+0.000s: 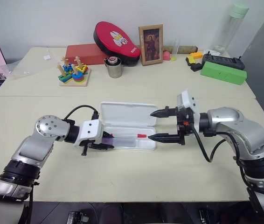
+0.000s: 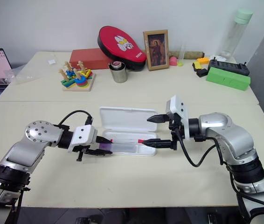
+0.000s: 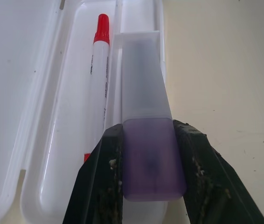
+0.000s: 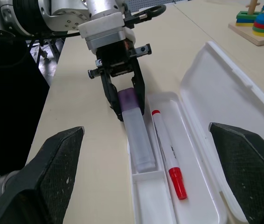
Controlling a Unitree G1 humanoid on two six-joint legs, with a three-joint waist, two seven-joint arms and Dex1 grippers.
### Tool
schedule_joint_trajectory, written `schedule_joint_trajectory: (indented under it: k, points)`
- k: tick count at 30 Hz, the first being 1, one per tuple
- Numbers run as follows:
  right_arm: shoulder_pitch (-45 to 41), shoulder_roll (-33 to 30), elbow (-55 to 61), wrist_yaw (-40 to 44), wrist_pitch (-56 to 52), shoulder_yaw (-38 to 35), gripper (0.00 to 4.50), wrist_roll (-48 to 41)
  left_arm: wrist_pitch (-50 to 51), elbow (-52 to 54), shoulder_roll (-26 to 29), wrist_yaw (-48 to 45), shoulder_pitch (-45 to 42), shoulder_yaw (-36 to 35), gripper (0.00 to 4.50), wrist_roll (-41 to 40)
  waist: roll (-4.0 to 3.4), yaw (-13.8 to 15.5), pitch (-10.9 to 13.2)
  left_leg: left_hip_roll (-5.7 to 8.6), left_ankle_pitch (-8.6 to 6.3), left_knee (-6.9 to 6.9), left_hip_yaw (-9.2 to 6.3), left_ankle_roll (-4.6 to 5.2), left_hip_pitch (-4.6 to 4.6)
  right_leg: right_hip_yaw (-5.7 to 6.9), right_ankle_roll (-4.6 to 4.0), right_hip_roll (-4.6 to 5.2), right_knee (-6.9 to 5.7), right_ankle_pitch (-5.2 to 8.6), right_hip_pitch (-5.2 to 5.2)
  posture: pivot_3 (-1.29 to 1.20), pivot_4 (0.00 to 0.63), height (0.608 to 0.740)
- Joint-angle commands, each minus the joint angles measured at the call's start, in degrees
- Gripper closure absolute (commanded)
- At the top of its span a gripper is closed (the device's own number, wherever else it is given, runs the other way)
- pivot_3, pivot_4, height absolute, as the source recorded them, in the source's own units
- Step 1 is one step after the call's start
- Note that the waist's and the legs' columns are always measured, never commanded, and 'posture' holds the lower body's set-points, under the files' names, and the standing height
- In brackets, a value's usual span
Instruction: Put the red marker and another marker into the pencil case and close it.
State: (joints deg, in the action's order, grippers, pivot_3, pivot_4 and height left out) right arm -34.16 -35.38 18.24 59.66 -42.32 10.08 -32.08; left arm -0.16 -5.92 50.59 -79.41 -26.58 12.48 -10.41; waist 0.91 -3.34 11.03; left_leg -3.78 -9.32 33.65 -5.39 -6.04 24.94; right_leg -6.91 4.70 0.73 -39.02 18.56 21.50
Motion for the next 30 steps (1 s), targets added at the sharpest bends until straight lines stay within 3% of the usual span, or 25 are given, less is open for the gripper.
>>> schedule_joint_trajectory:
  k: [1,5,7,16,20,27,30]
  points:
    - [0.22,-0.3,2.74,-1.15,-0.18,-0.82,0.0,-0.23,-1.54,-1.01,-0.52,-0.82,-1.33,0.41,3.31,1.37,0.0,0.03,0.0,0.0,0.0,0.01,0.01,0.0,0.0,0.0,0.0,0.0,0.0,0.0,-0.01,0.0,0.15,0.74]
    - [0.6,-0.17,3.1,-1.87,-0.37,-0.8,0.0,-0.43,-0.25,-2.08,-0.58,-0.46,-2.11,0.61,3.31,2.59,0.0,0.06,0.0,0.0,0.0,0.02,-0.02,0.0,0.0,0.01,0.0,0.0,0.0,0.0,-0.03,0.0,0.15,0.74]
    - [0.75,0.1,2.82,-2.38,-0.16,-0.96,0.0,-0.21,0.97,-1.53,-1.02,-0.14,-2.29,0.1,2.61,1.94,0.0,0.06,0.0,0.0,0.0,0.02,-0.02,0.0,0.0,0.02,0.0,0.0,0.0,0.0,-0.05,0.0,0.15,0.74]
    - [0.4,0.82,-0.99,-6.54,0.06,-1.2,0.0,3.06,3.5,1.02,-1.75,1.19,-1.85,-1.79,0.86,0.11,0.0,0.06,0.0,0.0,0.0,0.05,-0.04,0.0,0.0,0.03,0.0,0.0,-0.03,0.0,-0.05,0.0,0.15,0.74]
    - [0.0,2.03,-4.85,-13.79,-1.16,-3.71,0.0,6.1,6.45,4.55,-1.99,2.69,-0.93,-3.44,0.09,-2.11,0.0,0.04,0.0,0.0,0.0,0.05,-0.04,0.0,0.0,0.03,0.0,0.0,-0.03,0.0,-0.06,0.0,0.15,0.74]
    - [-4.17,7.7,-17.86,-30.35,-4.48,-5.88,0.0,14.22,19.78,13.32,-9.07,10.42,-1.23,-9.69,0.04,-13.36,0.01,0.04,-0.01,0.01,0.0,0.1,-0.07,0.0,-0.01,0.04,0.01,0.0,-0.07,-0.02,-0.08,0.0,0.15,0.74]
    - [-5.5,12.55,-23.12,-37.59,-5.4,-7.79,0.0,16.46,24.39,17.26,-15.05,17.96,-1.32,-11.7,0.04,-17.2,0.02,0.05,-0.01,0.01,0.01,0.1,-0.08,0.0,-0.01,0.04,0.0,0.0,-0.09,-0.03,-0.09,0.0,0.15,0.74]
